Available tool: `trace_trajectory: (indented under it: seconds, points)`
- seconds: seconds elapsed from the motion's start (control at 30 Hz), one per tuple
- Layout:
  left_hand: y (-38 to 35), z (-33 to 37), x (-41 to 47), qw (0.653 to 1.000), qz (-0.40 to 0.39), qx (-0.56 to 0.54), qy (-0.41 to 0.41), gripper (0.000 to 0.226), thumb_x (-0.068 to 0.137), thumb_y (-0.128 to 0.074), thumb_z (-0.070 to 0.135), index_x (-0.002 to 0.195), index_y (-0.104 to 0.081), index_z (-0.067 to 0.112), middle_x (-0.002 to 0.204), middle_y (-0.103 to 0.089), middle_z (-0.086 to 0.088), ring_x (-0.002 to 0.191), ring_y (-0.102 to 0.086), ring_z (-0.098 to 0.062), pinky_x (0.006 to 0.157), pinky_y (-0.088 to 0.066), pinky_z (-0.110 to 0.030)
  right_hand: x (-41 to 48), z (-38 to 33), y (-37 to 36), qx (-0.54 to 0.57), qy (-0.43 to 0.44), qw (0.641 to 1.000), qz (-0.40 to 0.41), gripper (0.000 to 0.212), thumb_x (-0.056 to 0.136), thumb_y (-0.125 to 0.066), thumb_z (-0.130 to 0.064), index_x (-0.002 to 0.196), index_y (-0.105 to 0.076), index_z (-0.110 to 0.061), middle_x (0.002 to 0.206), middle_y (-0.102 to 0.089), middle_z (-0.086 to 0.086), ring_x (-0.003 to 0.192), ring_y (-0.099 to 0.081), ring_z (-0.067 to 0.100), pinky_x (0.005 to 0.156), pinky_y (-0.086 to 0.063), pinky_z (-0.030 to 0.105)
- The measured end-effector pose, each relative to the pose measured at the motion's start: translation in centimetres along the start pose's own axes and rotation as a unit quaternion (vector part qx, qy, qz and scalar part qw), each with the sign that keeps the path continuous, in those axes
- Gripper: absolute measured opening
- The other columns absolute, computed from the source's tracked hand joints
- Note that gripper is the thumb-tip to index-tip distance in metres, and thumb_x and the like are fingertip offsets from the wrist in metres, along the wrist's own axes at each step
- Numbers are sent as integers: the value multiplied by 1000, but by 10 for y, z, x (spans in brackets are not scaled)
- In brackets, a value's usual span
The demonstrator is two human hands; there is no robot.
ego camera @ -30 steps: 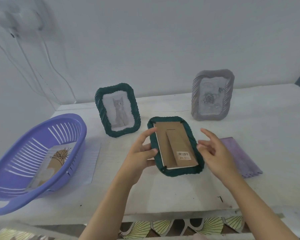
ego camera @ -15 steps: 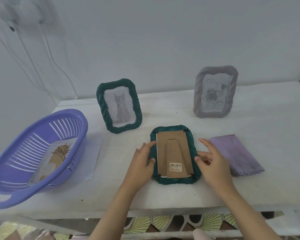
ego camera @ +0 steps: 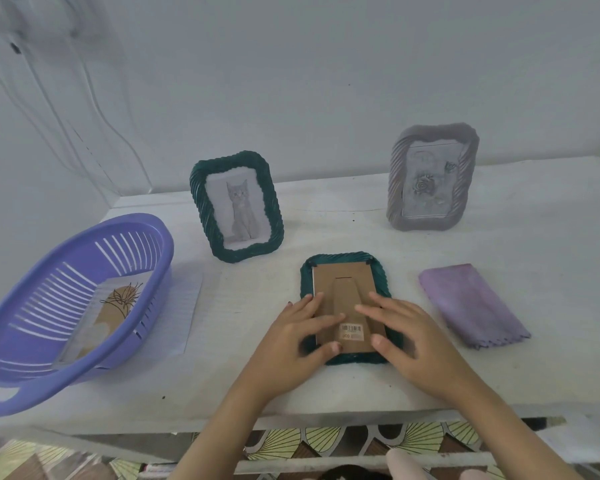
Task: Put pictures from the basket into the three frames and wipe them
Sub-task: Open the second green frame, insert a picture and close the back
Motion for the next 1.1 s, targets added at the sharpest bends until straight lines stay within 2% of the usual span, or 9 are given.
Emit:
trace_trajectory:
  seconds: [0.1,0.17,0.23,0.33,0.47,0.53,0.73,0.93,1.1]
  points:
    - [-1,-4,1,999,-11,46,-15,40,88,-52,47,127,-43,50,152,-14,11,136,-2,4,114,0,-27,-3,7,-6,-43,-2,999,-28,41,80,-36,-62,120,-43,-62,146,-26,-26,134,-20,-3,109,-20,25]
    - [-1,-4,1,998,-10,57,-22,38,90,-50,44,128,-43,49,153,-15,9,136,-3,3,113,2,-24,-4,9,-8,-63,-1,998,-32,42,80,-34,-63,121,-42,-61,147,-23,-26,136,-18,0,110,-20,27]
    - [-1,-4,0,998,-8,62,-29,38,92,-48,41,129,-43,48,152,-14,10,137,-3,2,111,4,-20,-5,10,-8,-71,7,997,-33,41,81,-33,-62,121,-41,-62,148,-22,-26,137,-18,1,110,-19,26]
    - [-4,-5,-4,995,0,90,-50,45,87,-44,50,132,-41,44,150,-15,15,139,-4,3,110,6,-16,-6,9,-7,-60,11,997,-38,39,81,-35,-61,120,-40,-64,148,-20,-27,137,-16,-2,109,-17,23]
    - [-5,-4,-13,997,47,44,-44,53,78,-55,58,126,-50,38,142,-36,20,134,-18,12,112,-6,-13,-14,6,-2,-1,-4,1000,-10,39,78,-44,-61,117,-46,-60,143,-24,-33,134,-17,-11,105,-16,12]
    - [-6,-8,-19,997,64,20,-24,52,74,-58,61,121,-52,40,136,-42,23,131,-23,14,113,-14,-18,-20,7,1,6,-7,1000,15,39,77,-48,-59,115,-50,-55,139,-31,-34,132,-23,-12,101,-17,7]
    - [-6,-11,-24,997,73,-33,24,27,73,-72,43,99,-64,40,132,-46,25,131,-29,10,115,-21,-27,-33,17,7,32,-18,999,26,26,75,-71,-42,100,-66,-44,129,-47,-34,124,-39,-11,102,-29,16]
    - [-6,-6,-25,993,68,-61,78,38,72,-74,39,106,-59,46,136,-44,22,132,-31,2,114,-27,-34,-29,17,5,45,-28,998,21,26,73,-65,-53,99,-64,-50,129,-41,-41,121,-38,-13,94,-24,7]
    - [-5,-5,-24,992,72,-81,69,32,69,-76,37,97,-63,45,130,-50,21,128,-35,7,112,-30,-35,-27,16,4,54,-40,998,17,33,69,-54,-60,100,-61,-53,127,-42,-42,121,-38,-13,93,-22,2]
Point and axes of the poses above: each hand's wrist, its own x-axis towards the middle knuckle, its own y-axis out of the back of the hand, z = x × y, the point moved 1 cm from there along x, towards the middle knuckle
